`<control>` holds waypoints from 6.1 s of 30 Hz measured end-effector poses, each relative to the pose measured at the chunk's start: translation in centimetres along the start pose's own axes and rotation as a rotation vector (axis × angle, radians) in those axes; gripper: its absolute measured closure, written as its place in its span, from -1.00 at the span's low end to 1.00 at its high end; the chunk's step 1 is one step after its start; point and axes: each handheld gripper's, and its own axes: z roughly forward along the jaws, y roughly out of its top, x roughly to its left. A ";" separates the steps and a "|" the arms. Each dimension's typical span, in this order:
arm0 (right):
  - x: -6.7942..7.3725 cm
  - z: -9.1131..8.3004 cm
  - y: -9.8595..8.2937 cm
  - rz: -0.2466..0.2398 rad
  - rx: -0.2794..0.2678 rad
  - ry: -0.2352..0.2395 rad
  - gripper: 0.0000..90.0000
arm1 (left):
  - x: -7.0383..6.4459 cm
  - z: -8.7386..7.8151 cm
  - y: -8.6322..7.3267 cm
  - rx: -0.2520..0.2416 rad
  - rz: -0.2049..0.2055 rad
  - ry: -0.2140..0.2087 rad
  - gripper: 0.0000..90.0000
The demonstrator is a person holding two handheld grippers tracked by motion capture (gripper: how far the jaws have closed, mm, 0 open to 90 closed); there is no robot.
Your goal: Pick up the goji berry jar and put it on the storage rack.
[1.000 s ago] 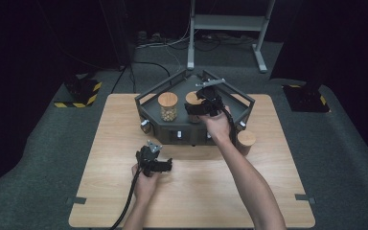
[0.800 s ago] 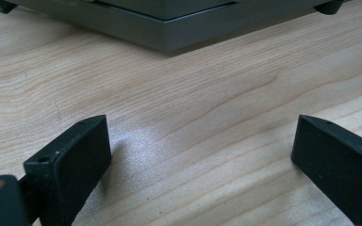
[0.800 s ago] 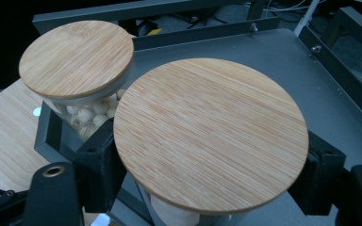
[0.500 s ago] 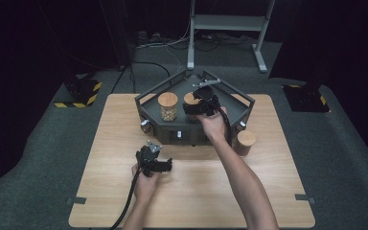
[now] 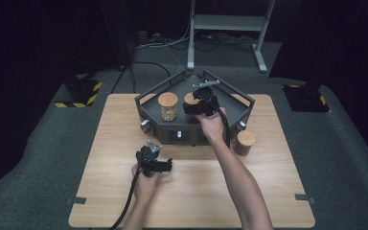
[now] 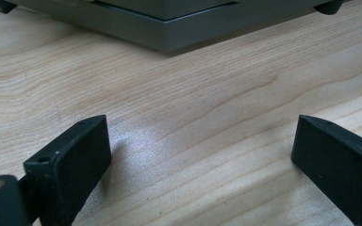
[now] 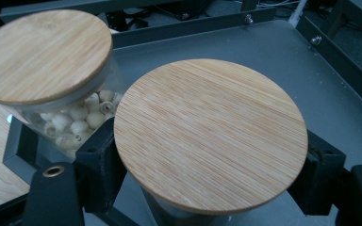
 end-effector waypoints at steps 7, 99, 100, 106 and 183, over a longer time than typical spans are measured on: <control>0.1 0.1 -0.5 -0.016 -0.016 0.002 -0.43 | 0.0 0.0 0.0 0.000 0.000 0.000 -0.88; 0.1 -3.6 -1.2 -0.076 -0.010 0.070 -0.86 | 0.0 0.0 0.0 -0.002 -0.001 0.000 -0.88; 0.1 -3.8 -1.2 -0.073 -0.011 0.074 -0.85 | 0.0 0.0 0.0 -0.002 0.000 0.000 -0.88; 0.2 -4.2 -1.2 -0.078 -0.014 0.083 -0.84 | 0.0 0.0 0.0 -0.002 -0.002 0.001 -0.88; -2.4 -9.7 -6.1 -0.075 -0.112 0.099 -0.75 | 0.0 0.0 0.0 -0.002 -0.001 0.000 -0.88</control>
